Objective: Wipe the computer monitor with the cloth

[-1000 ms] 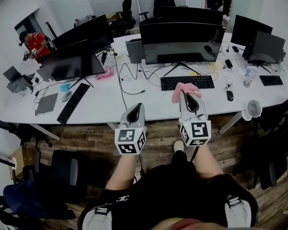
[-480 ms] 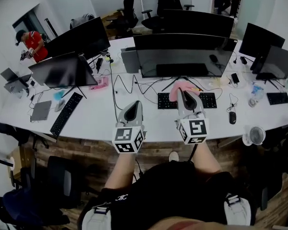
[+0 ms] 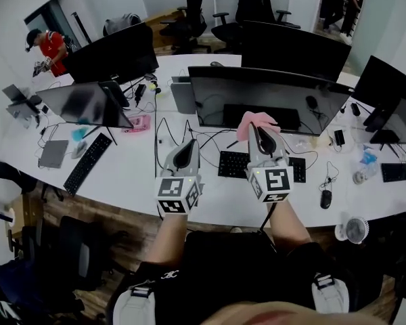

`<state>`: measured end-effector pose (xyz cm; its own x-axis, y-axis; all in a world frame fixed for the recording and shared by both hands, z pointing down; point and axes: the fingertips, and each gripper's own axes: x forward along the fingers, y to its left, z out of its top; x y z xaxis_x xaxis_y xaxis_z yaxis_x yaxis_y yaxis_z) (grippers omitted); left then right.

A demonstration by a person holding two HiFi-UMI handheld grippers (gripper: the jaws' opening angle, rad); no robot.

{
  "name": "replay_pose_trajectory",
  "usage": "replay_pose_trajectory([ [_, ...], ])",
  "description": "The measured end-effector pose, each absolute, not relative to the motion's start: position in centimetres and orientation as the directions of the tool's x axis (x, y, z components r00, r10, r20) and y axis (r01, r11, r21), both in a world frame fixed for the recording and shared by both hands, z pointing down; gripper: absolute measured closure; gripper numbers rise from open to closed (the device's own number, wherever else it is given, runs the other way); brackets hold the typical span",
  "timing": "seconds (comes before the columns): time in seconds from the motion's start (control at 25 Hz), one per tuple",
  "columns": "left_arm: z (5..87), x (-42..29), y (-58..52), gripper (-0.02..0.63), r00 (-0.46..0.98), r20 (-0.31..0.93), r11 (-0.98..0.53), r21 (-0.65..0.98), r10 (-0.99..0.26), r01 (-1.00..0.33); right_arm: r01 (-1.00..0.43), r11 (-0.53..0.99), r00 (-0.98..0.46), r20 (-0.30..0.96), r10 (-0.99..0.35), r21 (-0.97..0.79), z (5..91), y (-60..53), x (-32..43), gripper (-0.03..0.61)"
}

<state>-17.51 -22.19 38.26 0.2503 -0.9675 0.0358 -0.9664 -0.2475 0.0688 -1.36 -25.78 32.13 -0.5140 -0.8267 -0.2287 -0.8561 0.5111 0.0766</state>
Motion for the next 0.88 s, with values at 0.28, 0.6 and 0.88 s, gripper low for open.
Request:
replay_pose_trajectory([
  [0.28,37.8,-20.7,-26.1,0.566,0.252,0.053,-0.247,0.089,-0.966,-0.965,-0.837,0.540,-0.544,-0.242,-0.804,0.087,29.7,-30.3,-5.7,0.568],
  [0.6,37.7,-25.2,-28.7,0.566,0.225,0.057,-0.220,0.076,-0.973,-0.972,-0.813,0.563,-0.581,-0.274,-0.767,0.148,27.3,-34.1,-11.6,0.568],
  [0.88,38.1,-26.9,-29.9,0.565,0.228,0.053,-0.222,0.097,-0.972,-0.970,-0.802,0.574,-0.596,-0.277,-0.754,0.163,25.2,-36.3,-14.8,0.568],
])
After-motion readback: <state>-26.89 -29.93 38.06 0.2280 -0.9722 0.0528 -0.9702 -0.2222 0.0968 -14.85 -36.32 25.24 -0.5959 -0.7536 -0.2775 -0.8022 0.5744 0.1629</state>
